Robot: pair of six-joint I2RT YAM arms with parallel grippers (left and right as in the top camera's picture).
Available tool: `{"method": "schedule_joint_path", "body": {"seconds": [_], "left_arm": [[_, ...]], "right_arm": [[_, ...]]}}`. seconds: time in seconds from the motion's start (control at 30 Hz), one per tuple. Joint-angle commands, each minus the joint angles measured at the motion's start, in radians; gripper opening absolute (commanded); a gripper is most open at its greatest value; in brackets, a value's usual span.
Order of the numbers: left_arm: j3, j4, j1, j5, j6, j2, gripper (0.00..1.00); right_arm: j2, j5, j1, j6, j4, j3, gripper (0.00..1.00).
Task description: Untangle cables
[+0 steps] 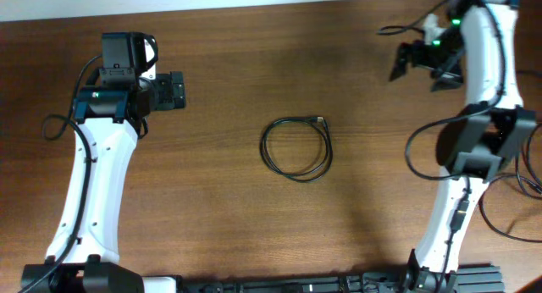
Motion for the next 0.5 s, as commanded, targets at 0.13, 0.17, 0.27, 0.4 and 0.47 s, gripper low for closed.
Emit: {"method": "schedule_joint_path", "body": {"seconds": [0.13, 0.17, 0.27, 0.4, 0.47], "left_arm": [[0.012, -0.001, 0.002, -0.007, -0.01, -0.021, 0.99], [0.012, -0.001, 0.002, -0.007, -0.01, -0.021, 0.99], [0.012, -0.001, 0.002, -0.007, -0.01, -0.021, 0.99], [0.012, -0.001, 0.002, -0.007, -0.01, -0.021, 0.99], [0.012, -0.001, 0.002, -0.007, -0.01, -0.021, 0.99]], "right_arm": [[-0.003, 0.051, 0.284, -0.165, -0.023, -0.007, 0.99], [-0.003, 0.051, 0.324, -0.182, -0.023, -0.007, 0.99], [-0.002, 0.051, 0.437, -0.214, -0.022, -0.007, 0.99], [-0.002, 0.05, 0.555, -0.174, -0.003, -0.016, 0.99], [-0.002, 0.051, 0.601, -0.167, 0.018, -0.046, 1.0]]}}
